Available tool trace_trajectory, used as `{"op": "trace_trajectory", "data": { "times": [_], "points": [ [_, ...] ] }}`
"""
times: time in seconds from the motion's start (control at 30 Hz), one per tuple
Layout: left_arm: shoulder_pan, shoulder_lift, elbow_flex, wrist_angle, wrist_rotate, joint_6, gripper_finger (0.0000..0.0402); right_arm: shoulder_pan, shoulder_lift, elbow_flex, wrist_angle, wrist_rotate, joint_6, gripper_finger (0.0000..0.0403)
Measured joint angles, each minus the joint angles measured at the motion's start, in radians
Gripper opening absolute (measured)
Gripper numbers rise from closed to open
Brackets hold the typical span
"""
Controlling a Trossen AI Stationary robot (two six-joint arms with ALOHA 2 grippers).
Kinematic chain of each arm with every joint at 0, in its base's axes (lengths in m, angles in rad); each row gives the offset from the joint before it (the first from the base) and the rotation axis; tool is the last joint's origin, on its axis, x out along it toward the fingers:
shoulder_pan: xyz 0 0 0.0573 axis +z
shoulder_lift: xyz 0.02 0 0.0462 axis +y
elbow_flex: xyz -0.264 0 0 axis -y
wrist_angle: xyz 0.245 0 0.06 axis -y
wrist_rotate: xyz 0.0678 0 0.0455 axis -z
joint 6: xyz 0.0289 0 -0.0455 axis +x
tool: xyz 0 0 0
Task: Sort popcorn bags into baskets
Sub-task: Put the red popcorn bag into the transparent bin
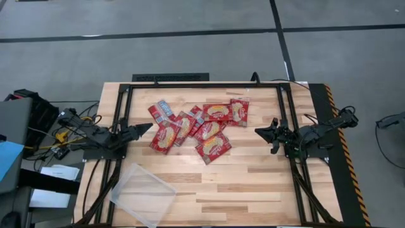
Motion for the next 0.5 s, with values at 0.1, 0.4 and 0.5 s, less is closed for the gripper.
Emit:
{"op": "trace_trajectory", "data": {
  "times": [0.1,0.4,0.5],
  "points": [
    [0.0,0.0,0.0,-0.046,-0.035,-0.03,0.03,0.0,0.0,0.0,0.0,0.0,0.0,0.0045],
    [0.0,0.0,0.0,-0.068,-0.119,-0.021,0.03,-0.007,0.0,0.0,0.0,0.0,-0.023,0.0044],
    [0.0,0.0,0.0,-0.072,-0.155,0.012,0.03,-0.006,0.0,0.0,0.0,0.0,-0.024,0.0045]
  ]
}}
